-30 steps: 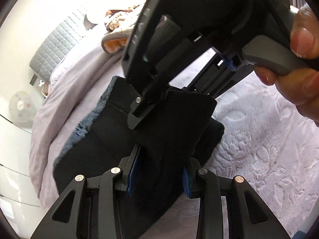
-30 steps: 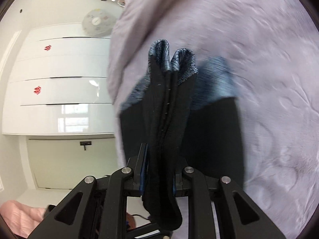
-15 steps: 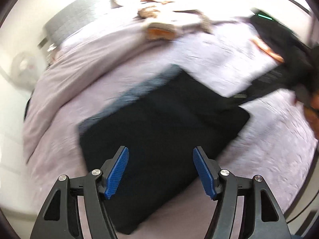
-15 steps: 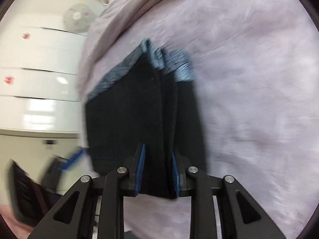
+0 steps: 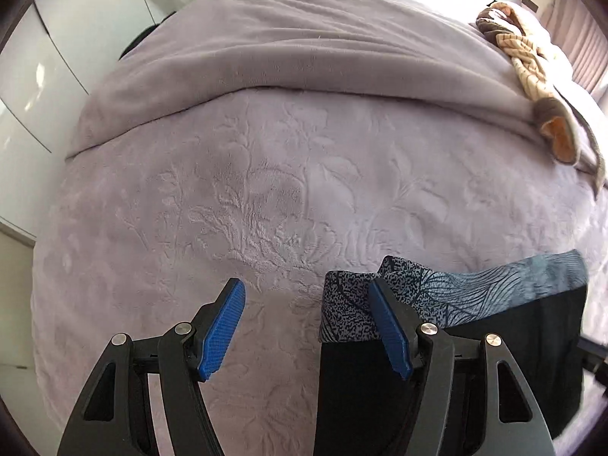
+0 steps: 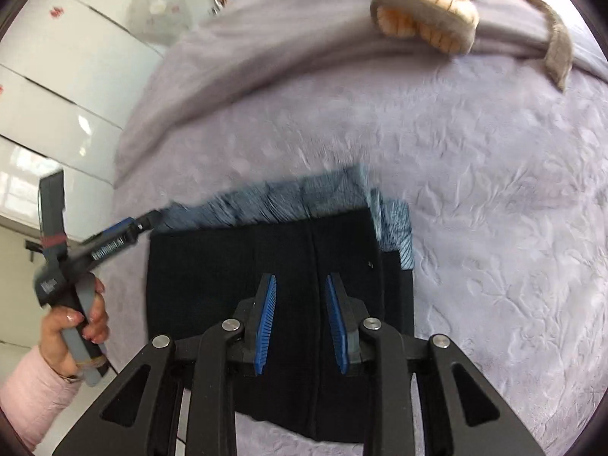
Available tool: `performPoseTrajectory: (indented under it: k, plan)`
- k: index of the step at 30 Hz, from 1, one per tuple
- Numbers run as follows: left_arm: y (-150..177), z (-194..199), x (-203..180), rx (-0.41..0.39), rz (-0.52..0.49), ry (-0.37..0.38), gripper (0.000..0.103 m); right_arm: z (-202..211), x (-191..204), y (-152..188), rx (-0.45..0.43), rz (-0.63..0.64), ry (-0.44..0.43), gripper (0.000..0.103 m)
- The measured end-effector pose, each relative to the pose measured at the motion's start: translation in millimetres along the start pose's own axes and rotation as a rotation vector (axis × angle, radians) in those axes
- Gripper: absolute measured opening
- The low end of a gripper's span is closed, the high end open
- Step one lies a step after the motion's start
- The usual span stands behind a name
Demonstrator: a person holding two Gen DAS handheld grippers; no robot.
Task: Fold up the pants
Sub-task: 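Lower the folded bundle with both grippers and open them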
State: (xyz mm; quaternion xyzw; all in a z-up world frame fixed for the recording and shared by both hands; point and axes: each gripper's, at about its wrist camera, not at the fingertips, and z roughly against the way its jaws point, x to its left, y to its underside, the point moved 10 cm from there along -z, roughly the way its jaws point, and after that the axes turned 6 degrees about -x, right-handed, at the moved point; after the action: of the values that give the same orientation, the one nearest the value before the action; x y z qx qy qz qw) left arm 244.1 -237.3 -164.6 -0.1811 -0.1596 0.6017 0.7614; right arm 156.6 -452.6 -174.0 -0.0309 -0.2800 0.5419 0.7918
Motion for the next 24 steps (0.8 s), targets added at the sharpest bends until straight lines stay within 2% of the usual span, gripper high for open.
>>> performPoseTrajectory:
  k: [2, 4, 8, 11, 14, 18, 21, 23, 24]
  plan:
    - [5, -5, -8, -0.019, -0.065, -0.005, 0.069, -15, -9, 21, 0.047, -0.005, 0.020, 0.030]
    - [9, -9, -11, -0.017, -0.093, -0.021, 0.069, -14, -13, 31, 0.022, 0.028, 0.033, 0.029]
    - [8, 1, -6, -0.007, -0.059, 0.000, 0.069, -5, -15, 40, 0.020, 0.037, 0.039, 0.029]
    - [3, 23, -1, -0.014, -0.049, 0.021, 0.069, 6, -16, 49, 0.026, 0.050, 0.066, 0.029]
    - [12, 46, -1, 0.002, -0.052, 0.060, 0.069, 18, -16, 61, 0.022, 0.068, 0.097, 0.029]
    - [46, 62, -13, 0.056, -0.078, 0.114, 0.069, 26, -18, 73, 0.011, 0.056, 0.122, 0.034]
    - [80, 61, -24, 0.096, -0.129, 0.120, 0.069, 31, -18, 81, -0.001, 0.033, 0.130, 0.038]
    - [95, 59, -28, 0.094, -0.154, 0.114, 0.069, 25, -18, 86, 0.002, 0.024, 0.143, 0.038]
    - [99, 59, -29, 0.090, -0.164, 0.103, 0.075, 22, -18, 88, 0.006, 0.021, 0.149, 0.038]
